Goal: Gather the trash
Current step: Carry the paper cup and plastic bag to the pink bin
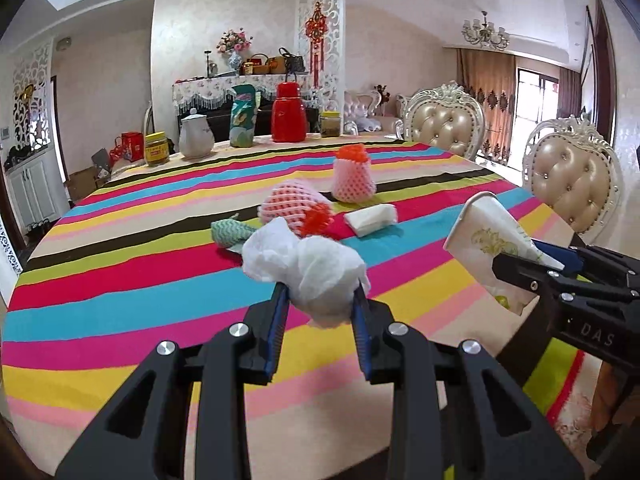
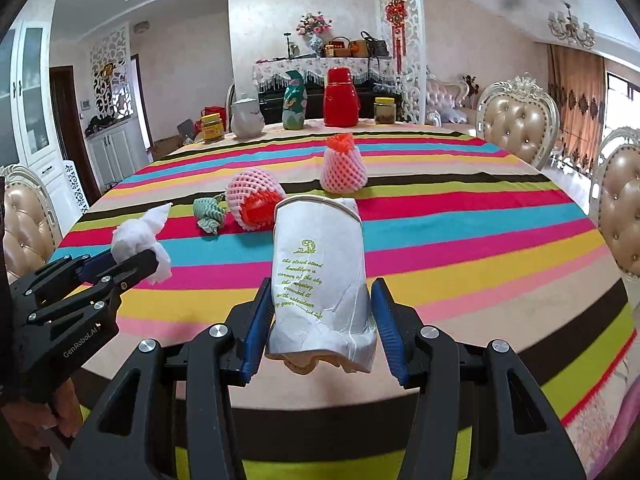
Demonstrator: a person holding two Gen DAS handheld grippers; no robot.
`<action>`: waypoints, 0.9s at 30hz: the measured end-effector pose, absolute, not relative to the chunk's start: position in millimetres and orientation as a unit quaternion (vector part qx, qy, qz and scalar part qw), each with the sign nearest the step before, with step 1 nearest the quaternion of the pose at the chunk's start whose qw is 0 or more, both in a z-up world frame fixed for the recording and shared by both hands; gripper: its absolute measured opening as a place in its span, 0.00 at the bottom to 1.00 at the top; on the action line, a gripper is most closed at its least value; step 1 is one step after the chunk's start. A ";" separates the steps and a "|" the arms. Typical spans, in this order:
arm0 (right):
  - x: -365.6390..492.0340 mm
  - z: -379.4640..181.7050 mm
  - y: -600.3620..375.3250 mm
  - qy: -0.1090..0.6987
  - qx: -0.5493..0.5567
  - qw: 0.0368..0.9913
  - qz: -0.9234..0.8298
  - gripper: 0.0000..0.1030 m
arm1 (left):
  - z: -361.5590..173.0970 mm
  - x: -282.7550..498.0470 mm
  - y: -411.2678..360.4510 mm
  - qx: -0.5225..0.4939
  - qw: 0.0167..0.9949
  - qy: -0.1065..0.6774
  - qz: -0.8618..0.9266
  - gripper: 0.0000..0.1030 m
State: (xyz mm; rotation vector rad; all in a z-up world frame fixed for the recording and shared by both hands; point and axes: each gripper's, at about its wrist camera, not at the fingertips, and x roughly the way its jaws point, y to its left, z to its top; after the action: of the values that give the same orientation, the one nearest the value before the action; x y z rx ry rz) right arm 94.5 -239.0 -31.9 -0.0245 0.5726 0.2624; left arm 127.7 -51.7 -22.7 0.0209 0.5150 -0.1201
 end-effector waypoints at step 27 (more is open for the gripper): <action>4.9 -40.0 -322.2 0.250 0.024 0.966 0.063 0.48 | -18.9 65.2 -136.5 0.041 0.959 0.231 -0.158 0.28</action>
State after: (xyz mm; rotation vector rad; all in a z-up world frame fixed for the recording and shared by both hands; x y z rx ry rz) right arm 4.9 -322.2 -40.0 0.0494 0.5050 0.1277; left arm 65.2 -136.5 -18.9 0.0828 0.4693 -0.3196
